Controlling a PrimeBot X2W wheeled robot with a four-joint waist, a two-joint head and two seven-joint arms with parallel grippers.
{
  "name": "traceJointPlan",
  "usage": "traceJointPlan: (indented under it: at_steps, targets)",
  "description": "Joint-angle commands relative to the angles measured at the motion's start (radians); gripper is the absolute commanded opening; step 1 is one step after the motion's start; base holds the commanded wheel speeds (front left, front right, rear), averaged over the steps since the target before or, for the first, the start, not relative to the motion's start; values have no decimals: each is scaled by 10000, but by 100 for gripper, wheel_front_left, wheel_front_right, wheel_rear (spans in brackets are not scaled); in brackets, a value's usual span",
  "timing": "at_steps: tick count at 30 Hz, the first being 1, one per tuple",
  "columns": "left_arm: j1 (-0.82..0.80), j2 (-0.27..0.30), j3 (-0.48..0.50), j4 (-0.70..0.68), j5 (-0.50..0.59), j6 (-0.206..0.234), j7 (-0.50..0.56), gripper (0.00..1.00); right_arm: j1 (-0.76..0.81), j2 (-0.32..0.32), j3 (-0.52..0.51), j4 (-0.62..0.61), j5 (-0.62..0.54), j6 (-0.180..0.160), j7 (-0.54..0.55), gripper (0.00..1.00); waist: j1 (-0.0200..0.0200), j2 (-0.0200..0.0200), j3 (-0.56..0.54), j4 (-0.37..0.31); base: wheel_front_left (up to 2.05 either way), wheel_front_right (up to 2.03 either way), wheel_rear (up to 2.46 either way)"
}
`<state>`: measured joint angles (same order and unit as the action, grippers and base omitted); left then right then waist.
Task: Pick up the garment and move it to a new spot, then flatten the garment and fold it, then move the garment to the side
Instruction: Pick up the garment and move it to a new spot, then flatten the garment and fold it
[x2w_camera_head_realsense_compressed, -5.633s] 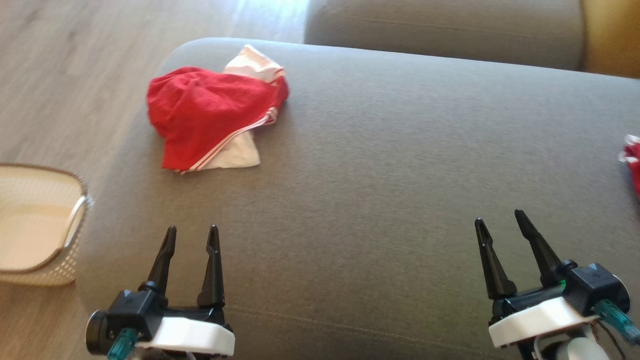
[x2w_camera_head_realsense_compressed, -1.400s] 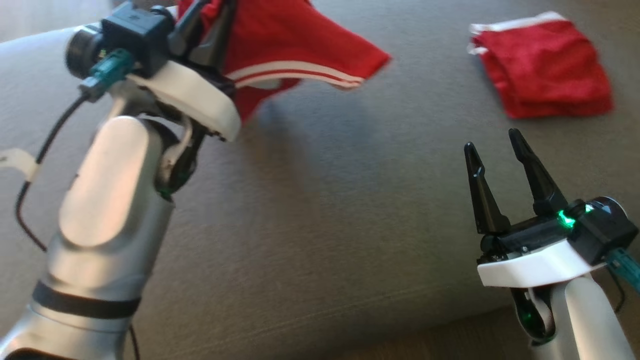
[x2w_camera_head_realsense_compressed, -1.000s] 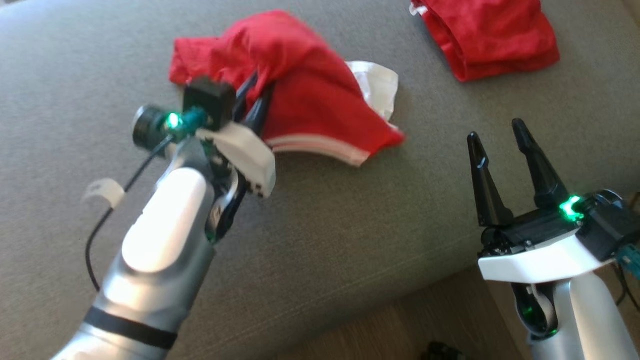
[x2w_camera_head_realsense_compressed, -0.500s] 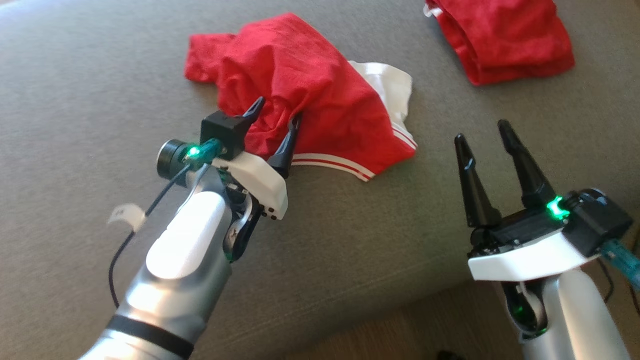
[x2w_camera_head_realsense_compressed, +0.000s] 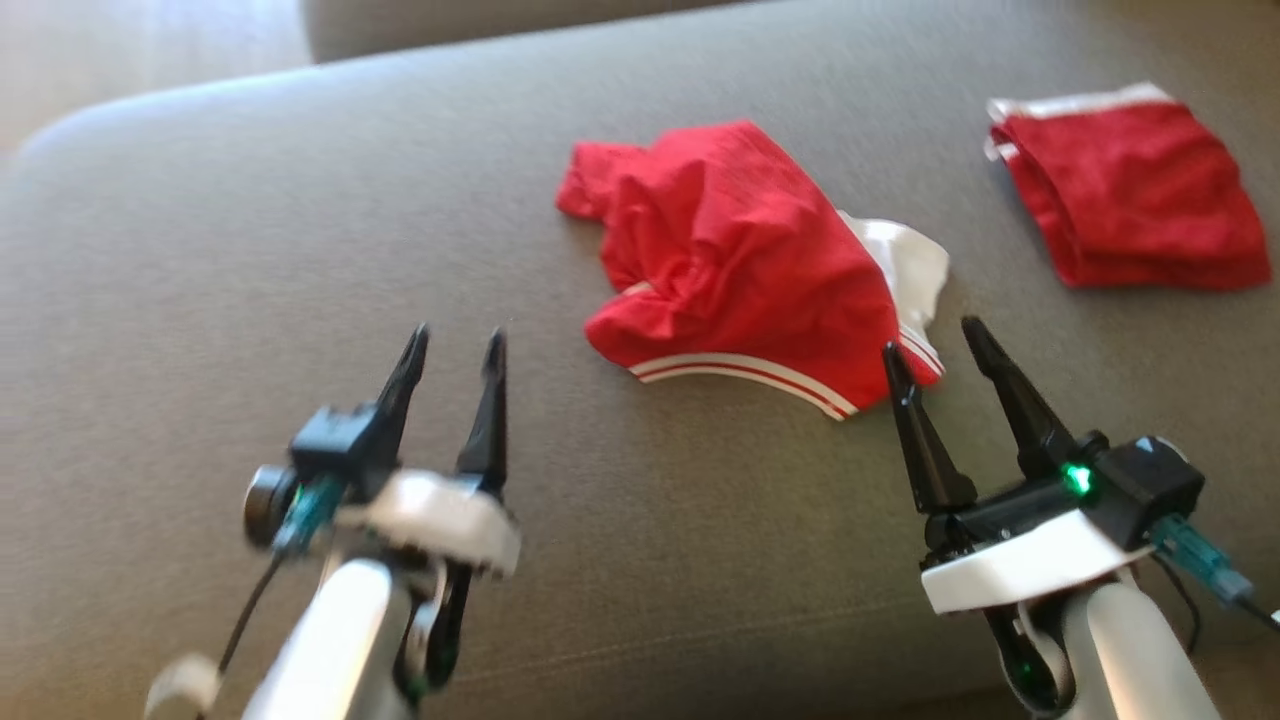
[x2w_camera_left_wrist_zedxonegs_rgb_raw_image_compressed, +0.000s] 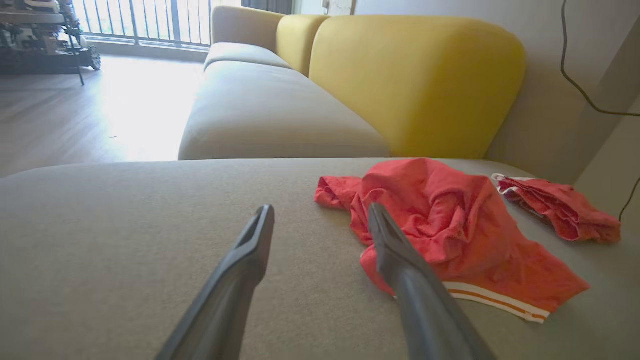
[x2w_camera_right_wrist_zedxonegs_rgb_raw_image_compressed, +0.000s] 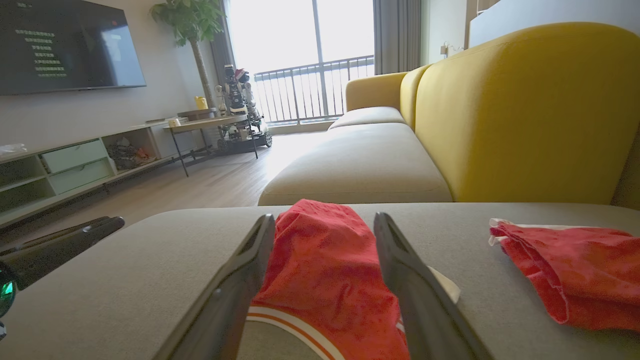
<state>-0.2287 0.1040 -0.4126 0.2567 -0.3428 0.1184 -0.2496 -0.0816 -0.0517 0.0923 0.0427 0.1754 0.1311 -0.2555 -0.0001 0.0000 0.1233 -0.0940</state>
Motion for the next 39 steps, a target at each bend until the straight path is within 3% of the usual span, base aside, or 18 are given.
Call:
traceJointPlan:
  at_steps: [1,15,22,39]
  targets:
    - [31,166,464,-619,170,79,-118,100,-39,14,160,-281,-94,-4,-63,100,1,0,-490,456,0,0,0]
    - [3266,24,2194,-3553,2136,203,-121,100,1147,14,-607,-304,-243,-4,-63,100,1,0,-1394,978,0,0,0]
    - [4123,-226,2730,-3778,2451,127,-121,100,1518,14,-643,-348,-288,-4,-63,100,1,0,-1508,961,0,0,0]
    - [4199,-476,2751,-3723,2890,-136,-122,100,1519,14,-478,-283,-309,-4,-63,100,1,0,-1572,874,0,0,0]
